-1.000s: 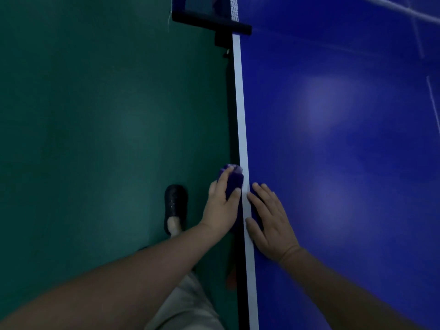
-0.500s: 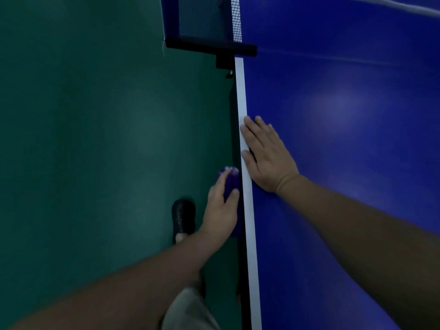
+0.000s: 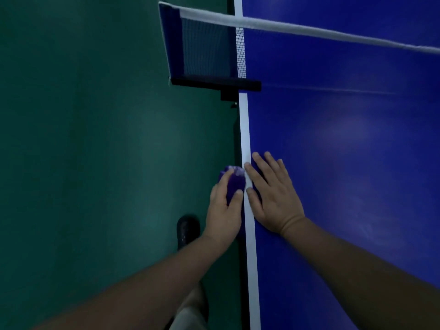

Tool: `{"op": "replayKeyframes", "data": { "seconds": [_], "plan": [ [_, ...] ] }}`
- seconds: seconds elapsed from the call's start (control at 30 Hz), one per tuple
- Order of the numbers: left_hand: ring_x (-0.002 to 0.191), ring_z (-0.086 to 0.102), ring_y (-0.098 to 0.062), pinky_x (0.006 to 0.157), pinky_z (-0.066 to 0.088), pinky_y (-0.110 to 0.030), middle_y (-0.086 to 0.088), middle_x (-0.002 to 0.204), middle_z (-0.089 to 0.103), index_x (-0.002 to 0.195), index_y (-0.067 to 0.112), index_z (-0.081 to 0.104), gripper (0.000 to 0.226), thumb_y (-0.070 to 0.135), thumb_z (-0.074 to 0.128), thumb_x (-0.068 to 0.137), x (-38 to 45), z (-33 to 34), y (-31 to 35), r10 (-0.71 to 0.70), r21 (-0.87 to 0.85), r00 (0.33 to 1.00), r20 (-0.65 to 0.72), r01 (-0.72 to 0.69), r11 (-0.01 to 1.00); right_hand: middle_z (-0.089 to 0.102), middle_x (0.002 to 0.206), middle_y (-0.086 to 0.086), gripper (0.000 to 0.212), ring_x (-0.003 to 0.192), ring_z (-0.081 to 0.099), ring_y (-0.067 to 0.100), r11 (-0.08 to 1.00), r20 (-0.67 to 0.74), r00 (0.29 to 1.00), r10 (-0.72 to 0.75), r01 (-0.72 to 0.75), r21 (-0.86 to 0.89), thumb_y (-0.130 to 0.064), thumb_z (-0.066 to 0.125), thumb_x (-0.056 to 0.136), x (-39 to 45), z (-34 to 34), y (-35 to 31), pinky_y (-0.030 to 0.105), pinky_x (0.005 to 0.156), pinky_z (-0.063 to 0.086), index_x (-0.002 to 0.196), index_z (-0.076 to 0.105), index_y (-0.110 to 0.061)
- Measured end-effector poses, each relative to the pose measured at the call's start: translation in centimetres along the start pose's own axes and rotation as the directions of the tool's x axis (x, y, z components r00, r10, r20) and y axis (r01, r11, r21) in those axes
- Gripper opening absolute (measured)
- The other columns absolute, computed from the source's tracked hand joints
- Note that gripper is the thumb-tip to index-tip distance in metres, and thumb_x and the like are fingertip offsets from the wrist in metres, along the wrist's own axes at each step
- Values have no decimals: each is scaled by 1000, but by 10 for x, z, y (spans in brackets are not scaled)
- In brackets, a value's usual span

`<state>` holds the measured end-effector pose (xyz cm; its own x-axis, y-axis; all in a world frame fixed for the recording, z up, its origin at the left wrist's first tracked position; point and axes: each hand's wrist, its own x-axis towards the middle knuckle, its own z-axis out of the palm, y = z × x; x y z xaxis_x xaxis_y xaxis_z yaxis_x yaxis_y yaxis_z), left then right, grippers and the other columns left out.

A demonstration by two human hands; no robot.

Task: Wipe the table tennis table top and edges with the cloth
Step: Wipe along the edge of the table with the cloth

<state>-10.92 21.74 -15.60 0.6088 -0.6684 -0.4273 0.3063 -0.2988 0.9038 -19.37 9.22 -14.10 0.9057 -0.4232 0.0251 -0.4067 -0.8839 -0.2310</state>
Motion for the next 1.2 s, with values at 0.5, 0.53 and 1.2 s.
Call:
{"op": "replayKeyframes", "data": {
  "seconds": [0.5,0.53,1.2],
  "plan": [
    [136,38,3,119,28,-36,23,143,44,133,60,41,50,27,46,95,51,-3,1,34,10,999,-20,-33,999,40,156,12,54,147,32,31,999,8,1000,6,-7,48,-36,44,98,2,-4,-1,50,122,19,144,50,-8],
    [135,38,5,120,28,-35,22,143,44,129,62,40,51,24,47,95,47,-3,1,26,-7,1000,-6,-26,1000,45,151,13,52,142,39,31,998,1,1000,-7,7,60,-36,44,98,9,-7,1,49,121,22,141,53,-6],
    [130,46,3,116,33,-29,20,141,49,124,57,39,53,9,46,102,83,0,47,-92,1,995,-32,92,996,33,160,5,52,151,22,26,999,104,994,39,-42,18,-33,34,101,100,-11,29,47,124,16,145,47,-8]
  ]
}}
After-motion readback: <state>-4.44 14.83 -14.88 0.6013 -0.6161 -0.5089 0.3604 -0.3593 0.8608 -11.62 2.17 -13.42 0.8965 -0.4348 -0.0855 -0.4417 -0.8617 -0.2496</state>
